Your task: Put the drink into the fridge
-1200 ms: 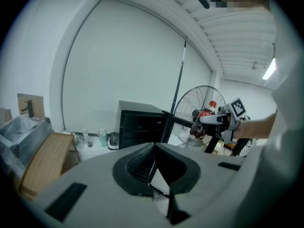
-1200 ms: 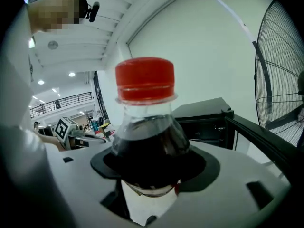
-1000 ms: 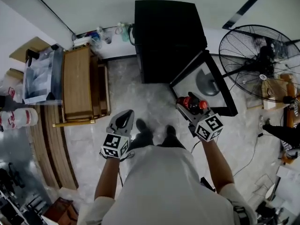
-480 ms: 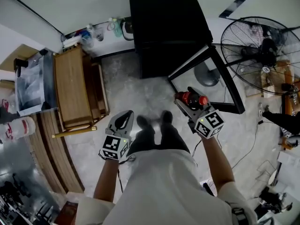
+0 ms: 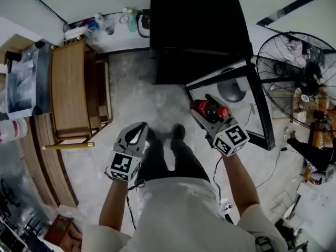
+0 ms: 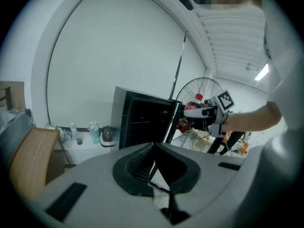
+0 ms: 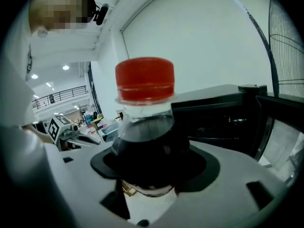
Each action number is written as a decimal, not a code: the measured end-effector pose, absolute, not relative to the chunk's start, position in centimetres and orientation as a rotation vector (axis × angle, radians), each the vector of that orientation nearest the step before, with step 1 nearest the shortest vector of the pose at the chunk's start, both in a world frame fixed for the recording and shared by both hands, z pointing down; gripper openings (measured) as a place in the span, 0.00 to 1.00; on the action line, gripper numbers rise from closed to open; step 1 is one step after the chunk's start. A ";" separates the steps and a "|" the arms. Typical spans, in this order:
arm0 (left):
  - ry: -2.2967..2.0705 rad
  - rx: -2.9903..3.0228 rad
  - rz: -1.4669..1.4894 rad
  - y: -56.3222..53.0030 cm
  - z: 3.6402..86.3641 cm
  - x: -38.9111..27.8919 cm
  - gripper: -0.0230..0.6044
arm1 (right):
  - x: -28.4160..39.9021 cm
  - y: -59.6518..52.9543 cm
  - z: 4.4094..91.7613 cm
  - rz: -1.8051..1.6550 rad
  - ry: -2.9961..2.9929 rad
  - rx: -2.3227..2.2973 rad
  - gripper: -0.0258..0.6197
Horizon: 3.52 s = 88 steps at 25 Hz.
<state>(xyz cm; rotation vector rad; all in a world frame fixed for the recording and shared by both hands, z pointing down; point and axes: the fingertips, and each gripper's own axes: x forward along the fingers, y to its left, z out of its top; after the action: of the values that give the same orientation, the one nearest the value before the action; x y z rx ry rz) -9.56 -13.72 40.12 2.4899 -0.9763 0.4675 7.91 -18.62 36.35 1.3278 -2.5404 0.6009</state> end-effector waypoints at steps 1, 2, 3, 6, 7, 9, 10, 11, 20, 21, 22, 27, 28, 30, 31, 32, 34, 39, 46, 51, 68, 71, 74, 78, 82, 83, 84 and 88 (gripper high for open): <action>-0.991 2.487 0.458 -14.0 40.7 -9.1 0.05 | 8.1 -19.0 37.0 0.596 -2.547 1.309 0.52; -1.007 2.483 0.447 -14.4 41.3 -8.7 0.05 | 8.2 -19.4 37.8 0.593 -2.554 1.292 0.52; -1.025 2.480 0.434 -14.8 41.9 -8.4 0.05 | 8.3 -19.8 38.5 0.592 -2.561 1.275 0.52; -1.067 2.472 0.399 -15.9 44.1 -8.0 0.05 | 8.1 -21.1 41.0 0.591 -2.580 1.236 0.52; -1.077 2.469 0.391 -16.3 44.9 -7.9 0.05 | 8.1 -21.5 41.9 0.590 -2.585 1.228 0.52; -1.089 2.467 0.383 -16.8 46.6 -7.7 0.05 | 8.2 -22.4 43.7 0.586 -2.597 1.218 0.52; -1.095 2.468 0.379 -17.0 47.5 -7.6 0.05 | 8.2 -22.8 44.6 0.584 -2.602 1.213 0.52; -1.103 2.471 0.372 -17.3 48.2 -7.5 0.05 | 8.2 -23.2 45.5 0.582 -2.606 1.209 0.52; -1.120 2.527 0.345 -20.3 55.6 -7.1 0.05 | 8.6 -27.1 54.2 0.542 -2.630 1.178 0.52; -1.121 2.545 0.339 -20.8 56.4 -7.0 0.05 | 8.5 -27.4 55.0 0.535 -2.634 1.172 0.52; -1.115 2.555 0.339 -21.2 57.1 -6.9 0.05 | 8.5 -27.7 55.7 0.528 -2.639 1.166 0.52; -1.062 2.593 0.329 -23.6 58.9 -5.9 0.05 | 8.2 -29.8 58.6 0.466 -2.677 1.152 0.52; -1.052 2.614 0.322 -24.0 59.2 -5.7 0.05 | 8.1 -30.3 59.1 0.452 -2.687 1.155 0.52; -1.032 2.655 0.302 -24.6 60.0 -5.2 0.05 | 8.0 -31.2 60.2 0.420 -2.705 1.161 0.52; -1.023 2.673 0.293 -24.8 60.5 -4.9 0.05 | 8.0 -31.5 60.7 0.401 -2.712 1.163 0.52; -1.015 2.688 0.285 -25.0 61.2 -4.7 0.05 | 8.0 -31.9 61.4 0.379 -2.718 1.164 0.52; -1.008 2.707 0.272 -25.4 63.1 -4.4 0.05 | 7.9 -32.7 63.0 0.339 -2.729 1.167 0.52; -0.986 2.765 0.245 -26.6 68.9 -3.6 0.05 | 8.0 -34.4 67.1 0.271 -2.756 1.200 0.52; -0.969 2.794 0.222 -26.4 75.0 -3.1 0.05 | 8.0 -35.0 70.9 0.195 -2.763 1.244 0.52; -0.963 2.826 0.201 -26.4 75.7 -2.9 0.05 | 8.0 -34.9 71.3 0.154 -2.773 1.258 0.52; -1.007 2.830 0.119 -26.7 72.5 -2.8 0.05 | 6.3 -42.3 67.4 -0.025 -2.683 1.244 0.52; -1.007 2.851 0.082 -27.3 71.4 -2.1 0.05 | 5.5 -43.9 67.7 -0.028 -2.664 1.224 0.52; -0.999 2.883 0.087 -26.9 71.1 -1.6 0.05 | 5.2 -45.6 68.6 -0.011 -2.635 1.213 0.52; -0.989 2.880 0.105 -26.0 72.1 -1.4 0.05 | 5.4 -48.1 69.7 0.021 -2.582 1.223 0.52; -1.003 2.865 0.129 -26.1 73.1 -1.5 0.05 | 5.0 -50.4 70.3 0.066 -2.553 1.221 0.52; -1.007 2.867 0.127 -26.2 73.2 -1.4 0.05 | 4.7 -50.9 70.5 0.075 -2.546 1.215 0.52; -1.011 2.872 0.124 -26.3 73.2 -1.3 0.05 | 4.6 -51.4 70.7 0.086 -2.537 1.211 0.52; -1.004 2.882 0.112 -26.2 72.9 -0.8 0.05 | 4.2 -53.2 72.2 0.142 -2.494 1.204 0.52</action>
<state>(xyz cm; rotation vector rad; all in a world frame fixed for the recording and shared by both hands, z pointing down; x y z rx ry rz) -0.82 -26.24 72.88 2.8824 -1.0045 0.1121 4.16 -53.21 72.17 1.2040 -2.4942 0.1423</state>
